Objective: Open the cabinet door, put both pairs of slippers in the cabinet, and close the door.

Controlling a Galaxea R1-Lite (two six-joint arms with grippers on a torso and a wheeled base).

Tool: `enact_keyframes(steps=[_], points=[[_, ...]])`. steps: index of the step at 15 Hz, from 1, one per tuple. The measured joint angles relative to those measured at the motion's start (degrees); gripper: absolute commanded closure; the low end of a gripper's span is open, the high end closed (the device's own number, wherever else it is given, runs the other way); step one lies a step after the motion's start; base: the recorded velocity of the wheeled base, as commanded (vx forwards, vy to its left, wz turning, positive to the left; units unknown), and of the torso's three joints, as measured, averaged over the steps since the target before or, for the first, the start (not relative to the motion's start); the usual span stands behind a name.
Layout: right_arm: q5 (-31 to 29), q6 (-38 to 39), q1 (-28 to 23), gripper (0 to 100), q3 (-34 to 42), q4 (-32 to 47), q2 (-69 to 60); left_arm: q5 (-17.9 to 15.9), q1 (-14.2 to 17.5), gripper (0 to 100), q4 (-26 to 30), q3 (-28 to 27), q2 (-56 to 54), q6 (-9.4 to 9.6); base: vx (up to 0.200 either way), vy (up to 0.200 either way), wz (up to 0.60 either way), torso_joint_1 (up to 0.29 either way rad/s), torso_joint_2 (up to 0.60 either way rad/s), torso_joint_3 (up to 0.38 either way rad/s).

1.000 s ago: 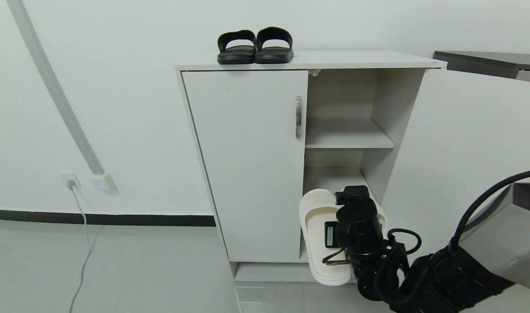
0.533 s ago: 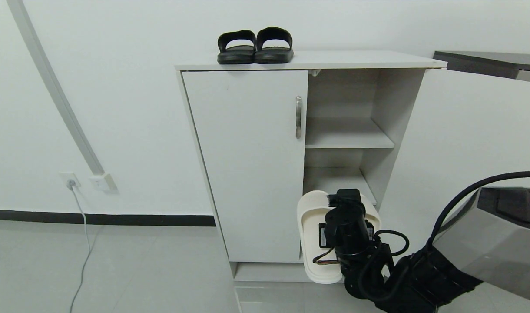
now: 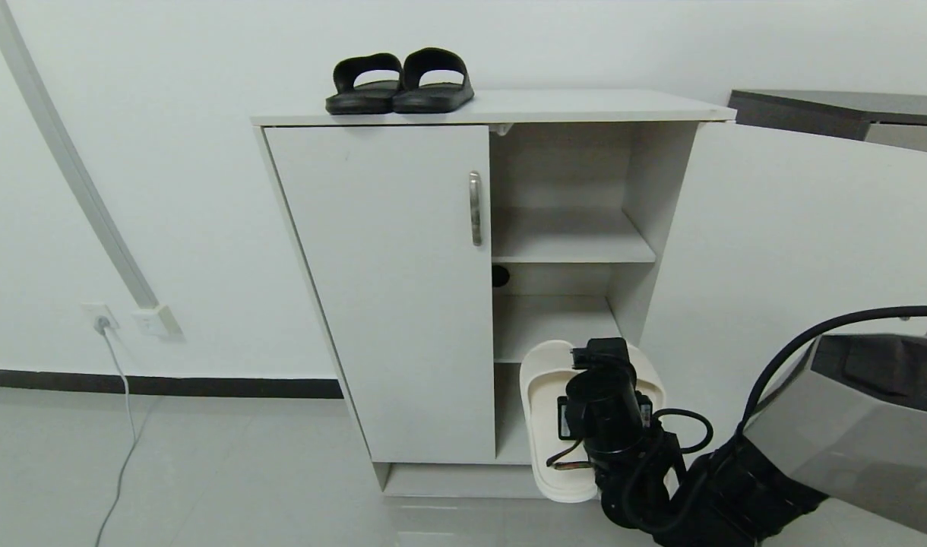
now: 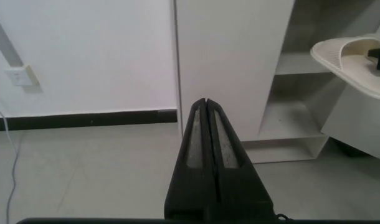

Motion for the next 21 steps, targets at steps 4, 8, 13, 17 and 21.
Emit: enact_keyframes(steps=[4,8,13,17,21], points=[[3.44,-0.26,0.46,100,2.07,-4.8,0.74,0.0,0.0,100,0.0,0.0,0.02,0.0,0.0,0.0,0.0,0.0,0.0,0.0],[4.44,-0.41,0.38,100,3.02,-7.97,2.12,0.06,0.0,100,0.0,0.0,0.02,-0.1,0.0,0.0,0.0,0.0,0.0,0.0],[4.4,-0.44,0.43,100,3.11,-7.97,2.62,0.06,0.0,100,0.0,0.0,0.02,-0.1,0.0,0.0,0.0,0.0,0.0,0.0],[4.38,-0.48,0.46,100,3.04,-8.0,2.95,0.06,0.0,100,0.01,0.0,0.02,-0.11,0.0,0.0,0.0,0.0,0.0,0.0],[4.35,-0.48,0.51,100,3.06,-8.41,3.08,0.0,0.0,100,0.01,0.0,0.04,-0.07,0.0,0.0,0.0,0.002,0.0,-0.043]])
